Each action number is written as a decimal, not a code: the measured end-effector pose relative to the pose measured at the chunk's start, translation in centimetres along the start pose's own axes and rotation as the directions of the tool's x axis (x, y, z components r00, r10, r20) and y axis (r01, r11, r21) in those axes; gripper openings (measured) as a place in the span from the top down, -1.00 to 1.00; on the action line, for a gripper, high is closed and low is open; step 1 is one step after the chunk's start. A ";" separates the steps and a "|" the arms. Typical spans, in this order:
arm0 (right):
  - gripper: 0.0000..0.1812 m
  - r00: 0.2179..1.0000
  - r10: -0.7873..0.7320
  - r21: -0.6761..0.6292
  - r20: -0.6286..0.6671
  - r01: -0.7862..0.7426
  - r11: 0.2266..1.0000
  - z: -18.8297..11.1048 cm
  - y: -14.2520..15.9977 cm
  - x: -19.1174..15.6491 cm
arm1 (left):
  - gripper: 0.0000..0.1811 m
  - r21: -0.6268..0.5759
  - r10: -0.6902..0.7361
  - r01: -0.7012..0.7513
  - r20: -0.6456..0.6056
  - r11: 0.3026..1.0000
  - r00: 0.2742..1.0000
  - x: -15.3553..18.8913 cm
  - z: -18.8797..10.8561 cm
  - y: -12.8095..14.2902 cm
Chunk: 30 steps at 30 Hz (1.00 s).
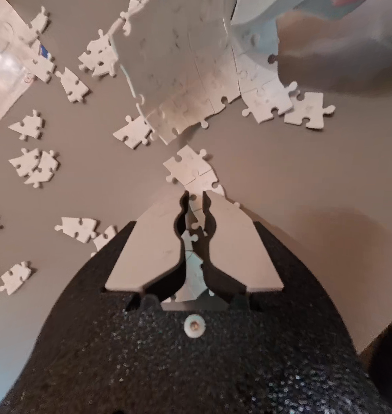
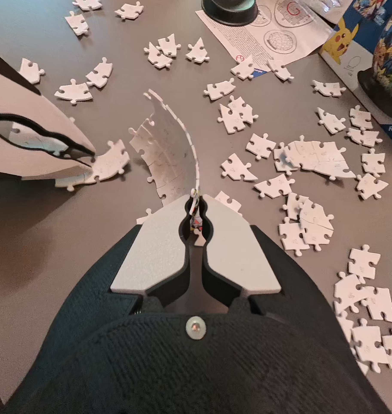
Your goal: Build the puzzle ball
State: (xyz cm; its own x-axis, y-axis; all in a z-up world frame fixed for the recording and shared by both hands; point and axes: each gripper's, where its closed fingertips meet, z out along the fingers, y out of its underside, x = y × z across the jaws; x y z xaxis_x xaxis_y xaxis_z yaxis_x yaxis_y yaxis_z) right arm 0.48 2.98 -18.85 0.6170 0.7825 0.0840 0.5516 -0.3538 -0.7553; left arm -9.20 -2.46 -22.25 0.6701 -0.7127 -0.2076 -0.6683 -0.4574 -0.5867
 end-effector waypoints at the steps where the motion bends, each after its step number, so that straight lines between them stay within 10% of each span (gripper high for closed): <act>1: 0.95 1.000 -0.001 0.001 0.006 0.001 1.000 0.1 -0.1 -0.2 | 0.90 -0.002 -0.017 0.017 -0.009 1.000 1.000 0.1 0.0 0.0; 13: 0.94 1.000 -0.009 -0.010 0.029 0.009 1.000 1.2 -0.9 -2.5 | 0.79 0.068 -0.298 0.298 -0.009 0.952 0.955 0.6 -1.2 -0.3; 30: 0.92 0.995 -0.081 -0.009 0.057 0.081 0.997 1.3 -0.9 -3.2 | 0.90 -0.017 -0.095 0.095 0.009 0.995 0.995 2.1 -0.6 0.7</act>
State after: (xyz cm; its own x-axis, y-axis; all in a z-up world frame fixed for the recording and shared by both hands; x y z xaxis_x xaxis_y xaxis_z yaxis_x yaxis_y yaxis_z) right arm -2.73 1.46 -19.35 0.5372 0.8366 0.1072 0.6051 -0.2938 -0.7400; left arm -8.45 -4.58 -22.56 0.7336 -0.6609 -0.1581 -0.6067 -0.5322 -0.5905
